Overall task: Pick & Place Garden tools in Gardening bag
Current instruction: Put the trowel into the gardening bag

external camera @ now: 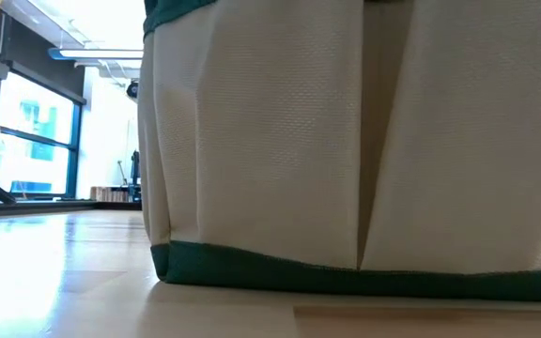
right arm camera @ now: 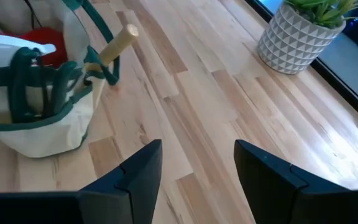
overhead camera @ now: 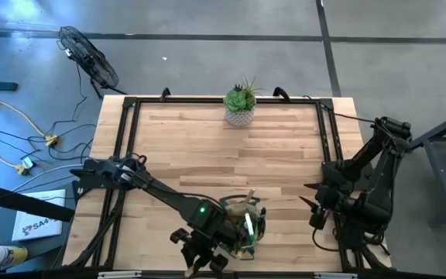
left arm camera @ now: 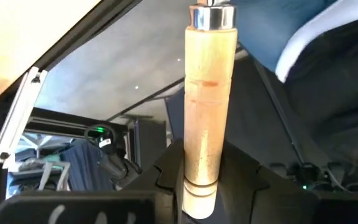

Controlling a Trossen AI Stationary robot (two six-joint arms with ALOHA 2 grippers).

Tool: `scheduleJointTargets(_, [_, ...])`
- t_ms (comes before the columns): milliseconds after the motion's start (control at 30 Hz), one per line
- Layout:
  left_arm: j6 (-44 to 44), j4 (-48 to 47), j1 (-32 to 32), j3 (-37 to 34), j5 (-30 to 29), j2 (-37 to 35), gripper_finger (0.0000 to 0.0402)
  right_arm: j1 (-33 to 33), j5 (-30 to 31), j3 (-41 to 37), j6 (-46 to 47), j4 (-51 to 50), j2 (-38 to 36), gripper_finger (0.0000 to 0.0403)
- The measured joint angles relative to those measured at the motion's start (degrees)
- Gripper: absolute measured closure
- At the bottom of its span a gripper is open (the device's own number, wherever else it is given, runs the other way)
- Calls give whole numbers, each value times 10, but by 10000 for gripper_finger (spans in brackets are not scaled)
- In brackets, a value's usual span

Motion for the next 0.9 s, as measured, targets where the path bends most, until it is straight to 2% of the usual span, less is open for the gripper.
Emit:
scheduleJointTargets(100, [-1, -32, -1, 38, -13, -1, 337, -12, -12, 0, -17, 5, 0, 210])
scheduleJointTargets(233, [-14, -37, -1, 49, -25, -2, 337, -19, -19, 0, -28, 14, 0, 210])
scheduleJointTargets(367, [-19, -36, -11, 50, 19, -2, 337, -19, -20, 0, -28, 14, 0, 210])
scheduleJointTargets(600, [-21, -29, -17, 50, 42, -2, 337, -21, -20, 0, -29, 14, 0, 210])
scheduleJointTargets(767, [0, 21, -15, 50, 51, 20, 337, -28, -20, 0, -29, 17, 0, 210])
scheduleJointTargets(900, [46, 10, -13, 49, 83, 48, 337, -33, -23, 0, -29, 22, 1, 210])
